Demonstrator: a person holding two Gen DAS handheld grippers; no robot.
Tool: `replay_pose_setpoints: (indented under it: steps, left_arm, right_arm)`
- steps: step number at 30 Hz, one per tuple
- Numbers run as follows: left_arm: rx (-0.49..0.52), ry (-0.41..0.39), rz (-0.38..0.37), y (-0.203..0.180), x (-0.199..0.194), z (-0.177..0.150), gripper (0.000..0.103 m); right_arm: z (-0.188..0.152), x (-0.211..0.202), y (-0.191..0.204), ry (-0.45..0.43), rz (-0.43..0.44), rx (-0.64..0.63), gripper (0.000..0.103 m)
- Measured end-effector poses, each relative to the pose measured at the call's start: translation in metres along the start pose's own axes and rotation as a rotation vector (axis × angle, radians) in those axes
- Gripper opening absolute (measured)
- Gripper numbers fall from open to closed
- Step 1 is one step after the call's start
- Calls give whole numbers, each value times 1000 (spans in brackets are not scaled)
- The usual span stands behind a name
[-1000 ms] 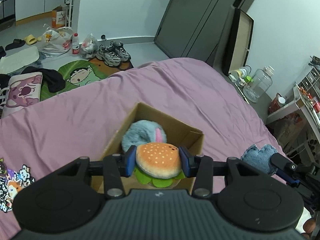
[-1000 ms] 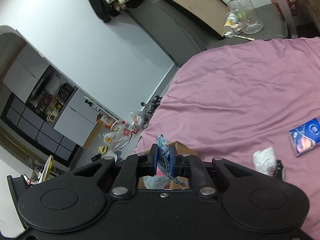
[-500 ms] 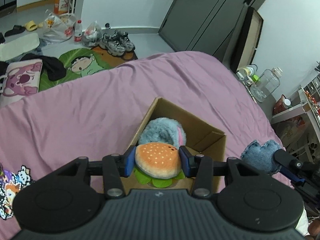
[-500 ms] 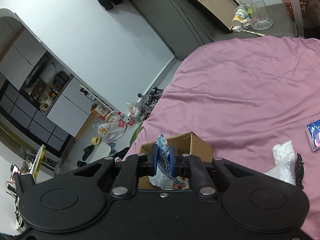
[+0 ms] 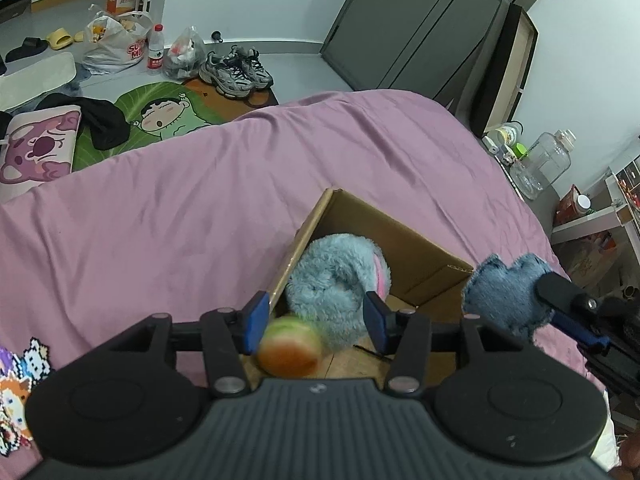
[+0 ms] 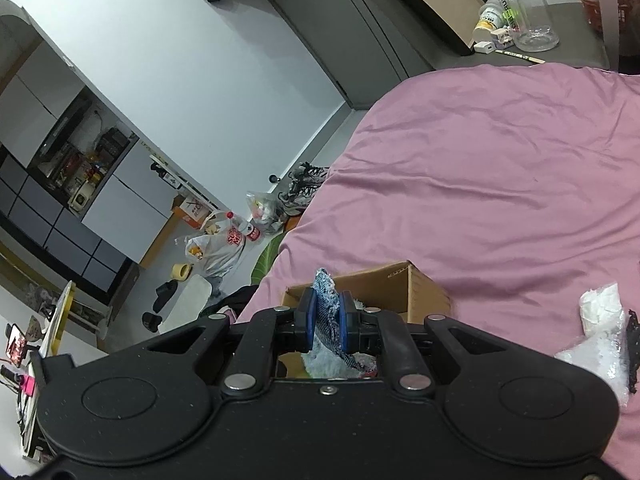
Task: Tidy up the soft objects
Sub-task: 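Carry the burger plush with the left gripper while the right carries the small plush to the box, then open the left gripper over the box while the right releases the small blue plush inside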
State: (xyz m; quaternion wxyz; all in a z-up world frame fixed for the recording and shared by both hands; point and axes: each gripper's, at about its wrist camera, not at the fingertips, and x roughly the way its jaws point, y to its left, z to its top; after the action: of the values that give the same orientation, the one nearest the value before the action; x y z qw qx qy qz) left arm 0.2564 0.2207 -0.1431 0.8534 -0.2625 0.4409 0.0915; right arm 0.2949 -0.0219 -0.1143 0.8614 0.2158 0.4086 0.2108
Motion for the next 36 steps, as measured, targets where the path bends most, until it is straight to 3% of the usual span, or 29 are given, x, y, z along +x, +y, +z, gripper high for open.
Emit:
replay_pose_setpoints:
  steps: [4, 7, 8, 10, 15, 17, 20, 24, 26, 31, 36]
  left_arm:
    - [-3, 1, 9, -2, -10, 1, 52]
    - [4, -17, 20, -6, -20, 0, 59]
    - [13, -19, 20, -7, -23, -1, 60]
    - [26, -26, 29, -11, -28, -2, 62]
    - [56, -73, 53, -20, -46, -8, 73]
    - [60, -83, 56, -24, -54, -11, 74]
    - [84, -95, 62, -33, -65, -14, 81]
    - [106, -125, 73, -46, -81, -20, 83]
    - [117, -137, 64, -51, -90, -22, 83]
    - [110, -181, 22, -63, -106, -29, 83]
    - [139, -230, 47, -84, -116, -39, 83]
  right_arm:
    - [5, 6, 5, 2, -6, 22, 14]
    - [6, 8, 8, -11, -11, 19, 25]
    - [5, 8, 7, -12, -8, 13, 38]
    - [1, 4, 3, -16, -25, 13, 48]
    - [-2, -19, -6, -29, -50, 17, 50]
    - [-1, -30, -4, -43, -71, -5, 64]
    - [1, -48, -1, -47, -94, -45, 77]
    - [6, -65, 1, -33, -109, -84, 83]
    - [11, -76, 0, -38, -113, -100, 92]
    - [18, -96, -12, -31, -121, -122, 96]
    - [22, -117, -40, -33, -160, -117, 98]
